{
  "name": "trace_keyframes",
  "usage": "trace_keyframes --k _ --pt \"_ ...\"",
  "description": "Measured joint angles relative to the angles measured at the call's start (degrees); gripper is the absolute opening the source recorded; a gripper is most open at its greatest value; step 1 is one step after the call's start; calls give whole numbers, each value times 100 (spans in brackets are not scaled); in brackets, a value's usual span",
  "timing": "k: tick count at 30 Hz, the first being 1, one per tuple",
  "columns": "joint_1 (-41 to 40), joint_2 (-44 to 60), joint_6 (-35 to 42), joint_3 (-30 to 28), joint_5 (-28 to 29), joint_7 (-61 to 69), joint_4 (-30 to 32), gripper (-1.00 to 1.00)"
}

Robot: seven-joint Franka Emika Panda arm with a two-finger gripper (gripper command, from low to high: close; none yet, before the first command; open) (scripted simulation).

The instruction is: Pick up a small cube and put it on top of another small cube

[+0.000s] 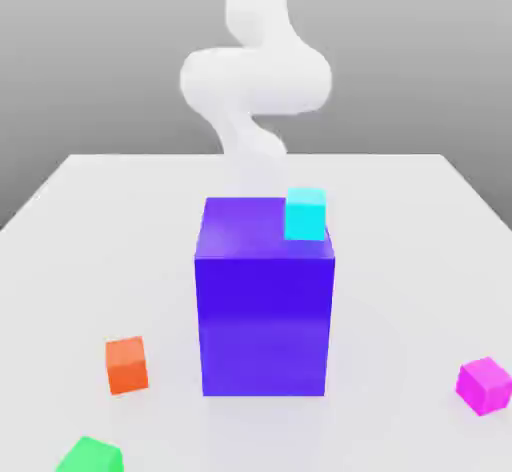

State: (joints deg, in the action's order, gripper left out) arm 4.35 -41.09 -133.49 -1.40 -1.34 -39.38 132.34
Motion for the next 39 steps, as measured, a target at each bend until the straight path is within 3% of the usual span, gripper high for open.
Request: trace_keyframes --k 10,19,24,28,31,35,36,39 --pt "1535 1928 -681 -334 -625 2664 223 0" --pt "2422 3618 -1292 -70 -973 4877 423 0" --pt "2860 4521 -1671 114 -772 5826 548 0" --pt "3059 5217 -1985 239 -295 6358 654 0" --pt "3237 5747 -2267 251 144 6565 687 0" --pt "3297 6576 -2900 219 252 6580 542 0" --pt "3300 6696 -2993 216 255 6580 519 -100" --pt "3300 6695 -2988 217 256 6579 519 -100"
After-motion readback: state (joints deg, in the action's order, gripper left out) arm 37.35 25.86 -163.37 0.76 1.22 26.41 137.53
